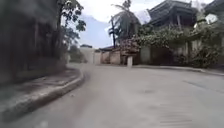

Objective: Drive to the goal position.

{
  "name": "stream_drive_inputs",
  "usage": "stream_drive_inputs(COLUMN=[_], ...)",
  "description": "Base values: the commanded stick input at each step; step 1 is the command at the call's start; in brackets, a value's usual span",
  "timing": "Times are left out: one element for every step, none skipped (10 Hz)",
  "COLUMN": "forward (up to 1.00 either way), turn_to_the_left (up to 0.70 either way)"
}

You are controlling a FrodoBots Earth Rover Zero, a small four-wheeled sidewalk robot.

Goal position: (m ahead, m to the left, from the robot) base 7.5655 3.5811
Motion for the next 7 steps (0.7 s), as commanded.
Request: stream_drive_inputs(forward=[1.0,1.0,1.0,1.0,1.0,1.0,1.0], turn_to_the_left=[-0.2,-0.02,0.0,0.0,0.0,0.0,0.0])
